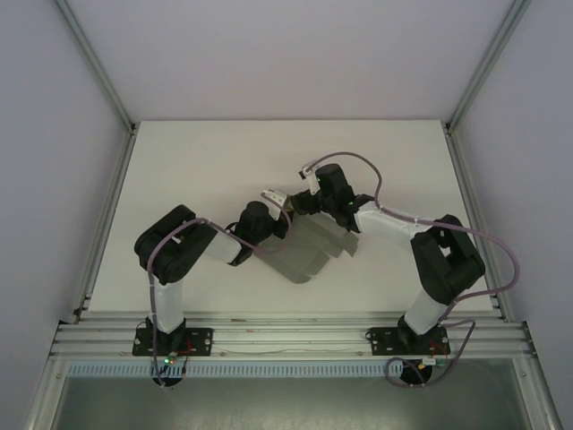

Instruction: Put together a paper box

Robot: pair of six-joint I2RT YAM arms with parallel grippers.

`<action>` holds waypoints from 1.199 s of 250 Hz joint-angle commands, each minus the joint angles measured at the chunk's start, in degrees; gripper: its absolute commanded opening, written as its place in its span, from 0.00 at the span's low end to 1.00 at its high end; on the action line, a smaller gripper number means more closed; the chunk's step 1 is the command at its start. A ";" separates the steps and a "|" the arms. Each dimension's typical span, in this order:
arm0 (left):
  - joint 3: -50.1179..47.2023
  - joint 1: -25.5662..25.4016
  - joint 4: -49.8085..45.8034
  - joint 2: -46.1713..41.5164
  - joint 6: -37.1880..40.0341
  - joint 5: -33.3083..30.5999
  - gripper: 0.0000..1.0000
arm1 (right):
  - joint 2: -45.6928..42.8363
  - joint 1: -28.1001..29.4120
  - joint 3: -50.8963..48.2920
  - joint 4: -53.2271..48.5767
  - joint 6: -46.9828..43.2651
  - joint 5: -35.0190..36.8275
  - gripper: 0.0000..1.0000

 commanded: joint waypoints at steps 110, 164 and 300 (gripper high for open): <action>5.28 1.13 -7.34 2.04 -2.65 -6.80 0.00 | -6.42 0.77 -5.39 -5.29 7.58 5.62 0.81; 5.67 3.93 -20.00 -5.66 -10.46 0.96 0.00 | -26.36 -2.95 -10.29 -17.04 15.48 7.70 0.86; 7.29 4.92 -27.91 -13.73 -13.32 13.18 0.00 | -34.14 -5.00 -14.49 -19.01 9.54 -10.81 0.46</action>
